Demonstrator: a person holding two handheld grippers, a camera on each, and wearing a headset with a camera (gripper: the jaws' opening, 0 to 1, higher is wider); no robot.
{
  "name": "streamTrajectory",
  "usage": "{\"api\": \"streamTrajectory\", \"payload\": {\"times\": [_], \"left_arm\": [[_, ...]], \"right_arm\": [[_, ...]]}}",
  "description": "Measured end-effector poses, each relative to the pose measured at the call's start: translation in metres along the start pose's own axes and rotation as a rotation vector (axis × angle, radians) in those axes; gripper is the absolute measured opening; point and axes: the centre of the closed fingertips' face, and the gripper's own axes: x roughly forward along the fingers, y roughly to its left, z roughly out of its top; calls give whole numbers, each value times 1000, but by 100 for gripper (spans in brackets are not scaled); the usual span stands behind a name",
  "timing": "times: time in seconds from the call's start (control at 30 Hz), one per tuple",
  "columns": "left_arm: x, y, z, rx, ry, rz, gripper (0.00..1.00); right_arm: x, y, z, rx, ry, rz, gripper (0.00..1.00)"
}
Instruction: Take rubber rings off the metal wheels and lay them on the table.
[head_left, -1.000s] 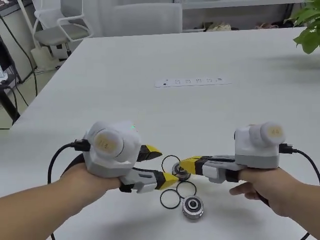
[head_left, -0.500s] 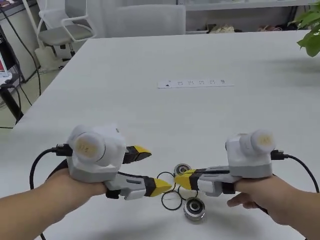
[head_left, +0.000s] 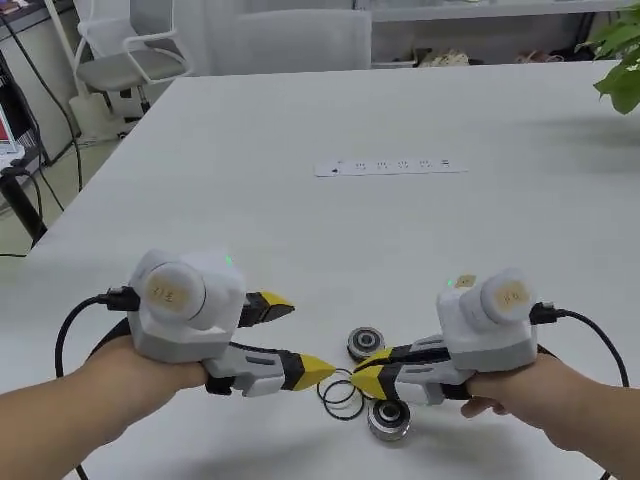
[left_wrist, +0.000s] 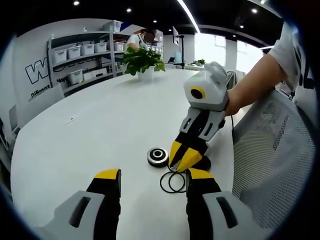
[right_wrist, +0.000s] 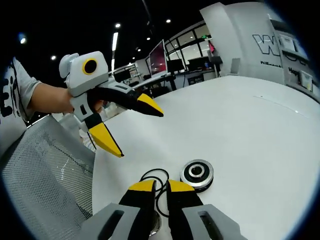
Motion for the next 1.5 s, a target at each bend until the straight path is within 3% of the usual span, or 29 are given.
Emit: {"api": "streamTrajectory", "payload": {"times": [0.1,0.3,0.57,1.07,1.5], "left_arm": [[0,2,0,-2,0,4,49],[4,6,2,-6,-1,6,48],[13,8,6,-4,1,-5,46],[38,4,8,-54,13,-52,39],[61,-6,4,-60,41,-92,29]], "right_arm": [[-3,0,5,6,-23,9,8],[-12,-13,21,47,-103,-28,11],[-25,-34,28,43,-136,-91,16],[-31,-52,9,0,-78,-146,21],[-23,-48,-1,-31,-36,-127,19]]}}
